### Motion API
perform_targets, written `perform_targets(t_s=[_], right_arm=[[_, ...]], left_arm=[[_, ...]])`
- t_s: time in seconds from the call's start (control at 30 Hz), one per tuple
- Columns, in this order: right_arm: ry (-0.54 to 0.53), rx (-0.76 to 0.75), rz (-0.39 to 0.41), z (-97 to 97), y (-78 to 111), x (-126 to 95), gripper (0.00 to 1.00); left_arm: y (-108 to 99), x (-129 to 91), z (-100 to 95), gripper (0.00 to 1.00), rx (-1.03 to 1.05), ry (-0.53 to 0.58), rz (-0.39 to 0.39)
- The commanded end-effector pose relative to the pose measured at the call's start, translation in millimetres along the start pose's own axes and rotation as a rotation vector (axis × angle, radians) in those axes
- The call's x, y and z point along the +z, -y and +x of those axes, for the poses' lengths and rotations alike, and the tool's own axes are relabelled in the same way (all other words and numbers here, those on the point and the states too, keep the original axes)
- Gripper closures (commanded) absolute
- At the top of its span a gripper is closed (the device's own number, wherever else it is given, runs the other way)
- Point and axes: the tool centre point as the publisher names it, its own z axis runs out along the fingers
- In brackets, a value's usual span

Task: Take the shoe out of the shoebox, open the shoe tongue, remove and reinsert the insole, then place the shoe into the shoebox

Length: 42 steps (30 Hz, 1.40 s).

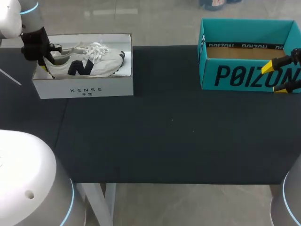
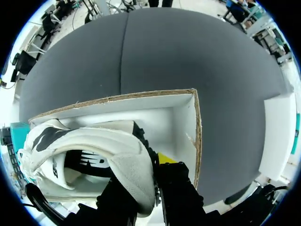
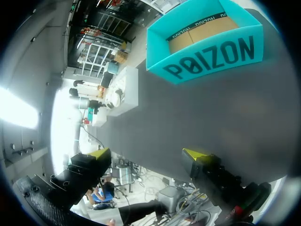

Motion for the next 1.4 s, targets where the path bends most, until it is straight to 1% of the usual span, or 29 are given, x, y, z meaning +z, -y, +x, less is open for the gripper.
perform_targets(t_s=[0.03,0.13,0.2,0.27,0.4,0.43,0.57,0.63,0.73,0.77,0.8,0.87,0.9,0.97,1.07,1.2,1.4], right_arm=[[0.004,0.002,0.000,0.5,0.5,0.2,0.00],[0.004,0.002,0.000,0.5,0.5,0.2,0.00],[0.004,0.002,0.000,0.5,0.5,0.2,0.00],[0.004,0.002,0.000,0.5,0.5,0.2,0.00],[0.004,0.002,0.000,0.5,0.5,0.2,0.00],[0.004,0.002,0.000,0.5,0.5,0.2,0.00],[0.004,0.002,0.000,0.5,0.5,0.2,0.00],[0.004,0.002,0.000,0.5,0.5,0.2,0.00],[0.004,0.002,0.000,0.5,0.5,0.2,0.00],[0.004,0.002,0.000,0.5,0.5,0.2,0.00],[0.004,0.002,0.000,0.5,0.5,0.2,0.00],[0.004,0.002,0.000,0.5,0.5,0.2,0.00],[0.004,0.002,0.000,0.5,0.5,0.2,0.00],[0.004,0.002,0.000,0.5,0.5,0.2,0.00],[0.004,0.002,0.000,0.5,0.5,0.2,0.00],[0.004,0.002,0.000,0.5,0.5,0.2,0.00],[0.004,0.002,0.000,0.5,0.5,0.2,0.00]], left_arm=[[16.5,-38.7,-13.0,1.00,-0.032,-0.035,-0.011],[25.0,-57.3,-22.5,1.00,-0.072,-0.063,-0.023],[32.6,-69.4,-30.2,1.00,-0.079,-0.078,-0.044],[44.4,-81.6,-39.4,1.00,-0.078,-0.094,-0.076],[65.2,-101.8,-53.3,1.00,-0.094,-0.076,-0.099],[71.0,-107.0,-56.8,1.00,-0.104,-0.078,-0.116],[94.2,-123.1,-72.9,1.00,-0.124,-0.100,-0.125],[107.1,-125.4,-86.9,1.00,-0.141,-0.117,-0.138],[124.1,-119.3,-115.1,1.00,-0.133,-0.140,-0.140],[129.1,-115.7,-125.3,1.00,-0.121,-0.141,-0.132],[134.4,-111.6,-136.7,1.00,-0.098,-0.138,-0.108],[146.8,-104.5,-160.0,1.00,-0.079,-0.140,-0.105],[154.0,-101.5,-172.3,1.00,-0.050,-0.115,-0.095],[168.0,-94.3,-195.6,1.00,-0.037,-0.118,-0.098],[183.8,-80.2,-224.6,1.00,-0.012,-0.141,-0.102],[196.5,-61.0,-249.7,1.00,0.002,-0.143,-0.106],[205.3,-26.2,-272.4,1.00,0.050,-0.131,-0.129]])
